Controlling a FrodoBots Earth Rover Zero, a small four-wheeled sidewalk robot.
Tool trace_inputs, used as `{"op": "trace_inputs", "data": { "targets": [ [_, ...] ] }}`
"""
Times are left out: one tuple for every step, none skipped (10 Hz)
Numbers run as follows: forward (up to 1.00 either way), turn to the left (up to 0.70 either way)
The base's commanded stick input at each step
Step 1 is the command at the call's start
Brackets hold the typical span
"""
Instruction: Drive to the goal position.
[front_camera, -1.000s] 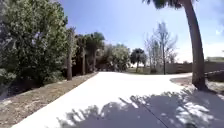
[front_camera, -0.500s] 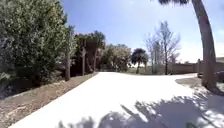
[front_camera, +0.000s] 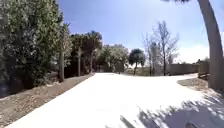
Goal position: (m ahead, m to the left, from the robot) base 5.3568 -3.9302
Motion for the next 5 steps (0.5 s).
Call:
{"op": "trace_inputs", "data": {
  "targets": [
    [0.70, -0.10],
    [0.70, 0.00],
    [0.70, 0.00],
    [0.70, 0.00],
    [0.70, -0.14]
  ]
}}
